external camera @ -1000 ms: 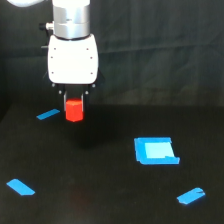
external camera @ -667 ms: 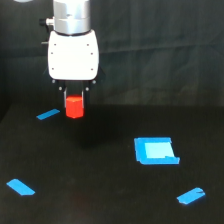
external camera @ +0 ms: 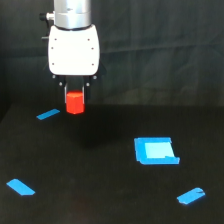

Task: Pick up the red object from the table

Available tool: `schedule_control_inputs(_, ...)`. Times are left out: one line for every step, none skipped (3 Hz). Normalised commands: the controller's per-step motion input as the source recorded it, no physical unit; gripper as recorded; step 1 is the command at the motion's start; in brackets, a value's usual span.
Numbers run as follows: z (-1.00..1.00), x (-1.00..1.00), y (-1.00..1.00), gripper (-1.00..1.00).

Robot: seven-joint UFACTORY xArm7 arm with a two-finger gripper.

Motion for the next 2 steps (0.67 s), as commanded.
schedule_control_inputs(0.36,0.08,-0.07,-1.00)
schedule_control_inputs(0.37,0.13,0.01,-0.92)
